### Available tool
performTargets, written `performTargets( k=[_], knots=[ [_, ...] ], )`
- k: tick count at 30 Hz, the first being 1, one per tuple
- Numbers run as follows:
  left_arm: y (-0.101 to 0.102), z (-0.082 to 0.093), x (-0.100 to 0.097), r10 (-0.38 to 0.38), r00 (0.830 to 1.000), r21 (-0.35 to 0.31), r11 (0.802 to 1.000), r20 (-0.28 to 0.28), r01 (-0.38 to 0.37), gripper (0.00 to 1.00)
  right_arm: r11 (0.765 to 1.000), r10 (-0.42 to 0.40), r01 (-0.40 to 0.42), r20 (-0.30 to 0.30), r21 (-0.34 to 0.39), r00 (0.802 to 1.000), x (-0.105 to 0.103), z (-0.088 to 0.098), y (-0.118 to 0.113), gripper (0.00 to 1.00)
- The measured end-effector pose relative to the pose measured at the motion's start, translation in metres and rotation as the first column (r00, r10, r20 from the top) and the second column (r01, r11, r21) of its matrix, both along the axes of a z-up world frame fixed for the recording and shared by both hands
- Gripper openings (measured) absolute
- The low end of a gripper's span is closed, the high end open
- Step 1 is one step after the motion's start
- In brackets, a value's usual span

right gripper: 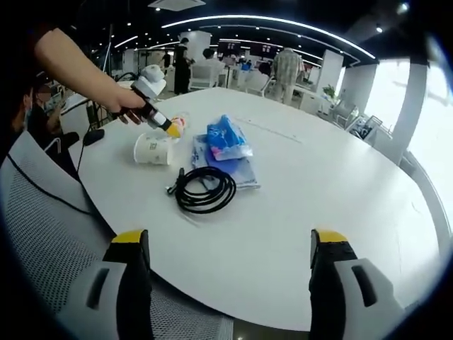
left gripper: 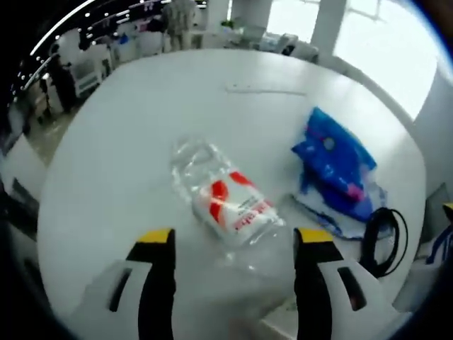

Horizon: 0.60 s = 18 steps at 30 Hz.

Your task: Arrange the tabletop items into an orderly group along one side of the table until the central work area is clear of visible clutter.

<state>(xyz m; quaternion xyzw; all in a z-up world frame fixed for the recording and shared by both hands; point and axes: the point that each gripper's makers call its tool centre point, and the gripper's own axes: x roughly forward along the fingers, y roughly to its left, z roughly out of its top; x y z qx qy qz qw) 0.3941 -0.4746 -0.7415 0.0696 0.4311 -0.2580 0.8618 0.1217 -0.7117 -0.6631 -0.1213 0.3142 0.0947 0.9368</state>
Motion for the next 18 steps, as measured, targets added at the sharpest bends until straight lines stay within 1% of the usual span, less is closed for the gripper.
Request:
performTargets(
  k=[5, 8, 11, 16, 18],
  knots=[
    [0.012, 0.001, 0.005, 0.002, 1.0, 0.018, 1.0, 0.012, -0.002, 0.58, 1.0, -0.012, 0.012, 0.007, 0.001, 1.0, 0.001, 0.001, -0.002, 0.94],
    [0.021, 0.001, 0.008, 0.015, 1.0, 0.023, 1.0, 0.015, -0.015, 0.55, 1.0, -0.012, 0.012, 0.006, 0.0, 1.0, 0.001, 0.0, -0.002, 0.93],
    [0.03, -0.002, 0.01, 0.014, 1.0, 0.046, 0.999, 0.021, -0.015, 0.53, 1.0, -0.01, 0.01, 0.004, -0.004, 1.0, 0.0, 0.0, -0.002, 0.93],
    [0.036, -0.003, 0.013, 0.007, 0.999, 0.061, 0.998, 0.032, -0.009, 0.52, 1.0, -0.014, 0.014, 0.003, -0.004, 1.0, 0.0, 0.0, -0.002, 0.92],
    [0.037, -0.002, 0.014, 0.004, 0.999, 0.066, 0.998, 0.045, -0.007, 0.52, 1.0, -0.012, 0.012, 0.0, -0.005, 1.0, 0.0, -0.001, -0.002, 0.92]
  ],
)
